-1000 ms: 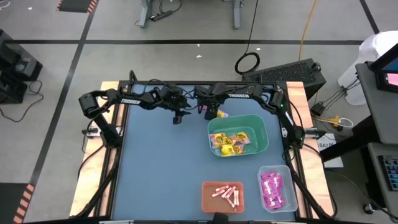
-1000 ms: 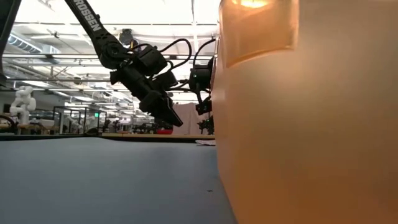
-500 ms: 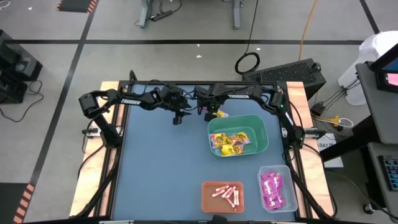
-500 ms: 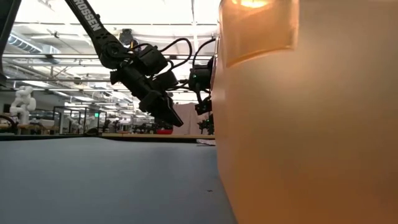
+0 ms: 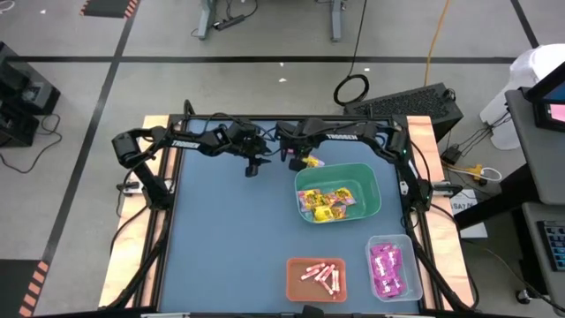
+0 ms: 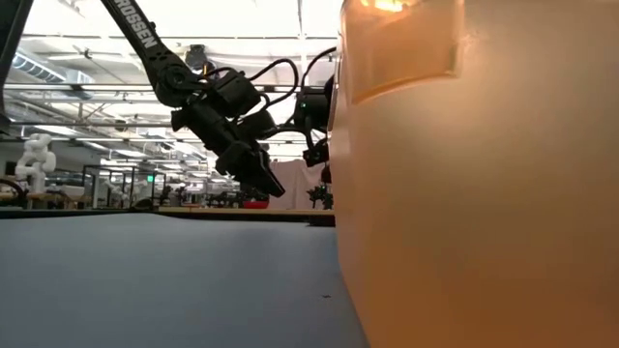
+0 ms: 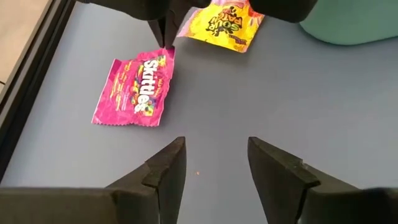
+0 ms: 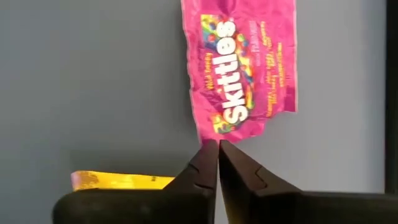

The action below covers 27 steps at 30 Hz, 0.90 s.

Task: Sort candy
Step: Put the purple candy pack into the transparent bin

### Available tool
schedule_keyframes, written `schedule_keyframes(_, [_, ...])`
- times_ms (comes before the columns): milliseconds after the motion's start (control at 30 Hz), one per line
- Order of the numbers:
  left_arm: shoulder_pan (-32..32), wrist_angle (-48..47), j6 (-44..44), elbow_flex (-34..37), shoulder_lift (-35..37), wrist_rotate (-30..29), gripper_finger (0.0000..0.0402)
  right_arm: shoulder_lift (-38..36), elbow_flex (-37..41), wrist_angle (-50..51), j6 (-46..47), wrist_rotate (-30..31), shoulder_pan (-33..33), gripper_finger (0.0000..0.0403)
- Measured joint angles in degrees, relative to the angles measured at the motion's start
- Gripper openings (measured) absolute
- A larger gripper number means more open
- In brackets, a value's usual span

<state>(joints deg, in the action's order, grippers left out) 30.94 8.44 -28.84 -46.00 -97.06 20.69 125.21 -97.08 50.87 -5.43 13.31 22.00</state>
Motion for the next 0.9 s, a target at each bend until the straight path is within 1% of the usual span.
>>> schedule_keyframes(67, [0.0, 0.0, 0.0, 0.0, 0.0, 0.0, 0.0176, 0.0, 0.0, -0.1, 0.3, -0.2, 0.0, 0.0016])
schedule_keyframes(167, [0.0, 0.0, 0.0, 0.0, 0.0, 0.0, 0.0176, 0.0, 0.0, -0.3, 1.3, -0.2, 0.0, 0.0039])
schedule_keyframes(267, [0.0, 0.1, 0.0, 0.0, 0.0, 0.0, 0.0176, 0.0, 0.0, -1.4, 3.5, -0.3, 0.1, 0.0075])
schedule_keyframes(333, [-0.1, 0.1, 0.0, 0.0, 0.0, 0.0, 0.0176, 0.0, 0.0, -1.7, 4.4, -1.5, 0.2, 0.0102])
schedule_keyframes(500, [-0.8, 0.1, 0.0, 0.0, 0.0, 0.0, 0.0176, 0.5, -0.2, -1.7, 4.8, -3.1, 0.2, 0.0166])
schedule_keyframes(600, [-1.4, -0.2, -0.1, 0.0, 0.0, 0.0, 0.0176, 2.0, -0.2, -2.4, 4.9, -2.2, 0.2, 0.0189])
schedule_keyframes(700, [-1.8, 0.1, -0.1, 0.0, 0.0, 0.0, 0.0176, 2.5, -0.2, -2.8, 5.2, -1.6, 0.3, 0.0193])
schedule_keyframes(767, [-1.9, 0.1, -0.4, 0.0, 0.0, 0.0, 0.0176, 2.5, -0.2, -2.8, 4.9, -1.6, 0.4, 0.0182])
schedule_keyframes(833, [-2.0, 0.1, -0.6, 0.0, 0.0, 0.0, 0.0176, 2.5, -0.2, -2.7, 5.0, -1.7, 0.4, 0.0158])
schedule_keyframes(900, [-2.0, 0.2, -0.6, 0.0, 0.0, 0.0, 0.0176, 2.6, -0.2, -2.2, 5.2, -1.6, 0.4, 0.0121])
